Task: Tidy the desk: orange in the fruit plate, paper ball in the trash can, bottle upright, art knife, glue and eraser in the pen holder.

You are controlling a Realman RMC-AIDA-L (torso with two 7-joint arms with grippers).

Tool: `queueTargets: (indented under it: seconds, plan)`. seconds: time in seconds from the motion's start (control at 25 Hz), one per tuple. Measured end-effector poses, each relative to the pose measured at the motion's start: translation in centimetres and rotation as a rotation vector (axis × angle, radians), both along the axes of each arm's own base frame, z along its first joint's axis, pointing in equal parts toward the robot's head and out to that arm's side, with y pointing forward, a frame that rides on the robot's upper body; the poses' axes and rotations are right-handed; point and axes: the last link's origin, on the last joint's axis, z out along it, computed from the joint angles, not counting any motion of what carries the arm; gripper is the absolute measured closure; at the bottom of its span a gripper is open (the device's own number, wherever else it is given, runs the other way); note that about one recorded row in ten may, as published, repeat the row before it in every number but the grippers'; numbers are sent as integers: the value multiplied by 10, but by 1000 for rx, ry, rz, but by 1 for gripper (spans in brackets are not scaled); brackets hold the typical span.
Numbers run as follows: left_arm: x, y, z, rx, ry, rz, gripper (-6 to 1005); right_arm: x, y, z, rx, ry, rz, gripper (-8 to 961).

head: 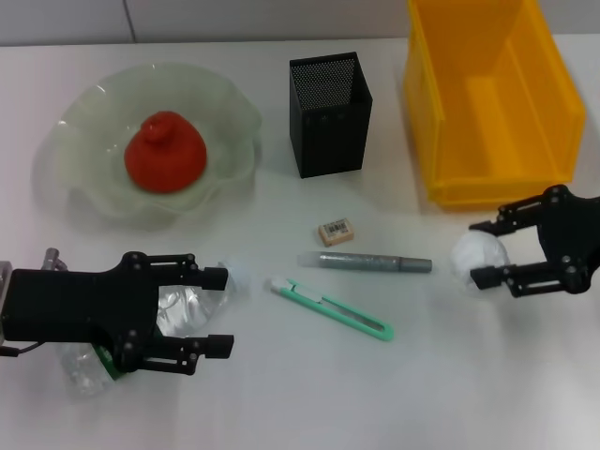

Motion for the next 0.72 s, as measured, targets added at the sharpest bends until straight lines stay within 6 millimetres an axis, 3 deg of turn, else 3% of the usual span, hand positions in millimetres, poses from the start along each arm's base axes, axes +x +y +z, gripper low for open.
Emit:
queueTargets:
  seconds: [0.16,0.36,0.72]
  plan:
    - [0,0,0,-1,-1,2,213,15,-12,-8,102,174,0,410]
    - [0,0,0,-1,-3,3,214,28,-24,-29,210,250,-11,410]
    - [0,0,0,0,-5,3,214,32,-36,-45,307,339,-26,411]
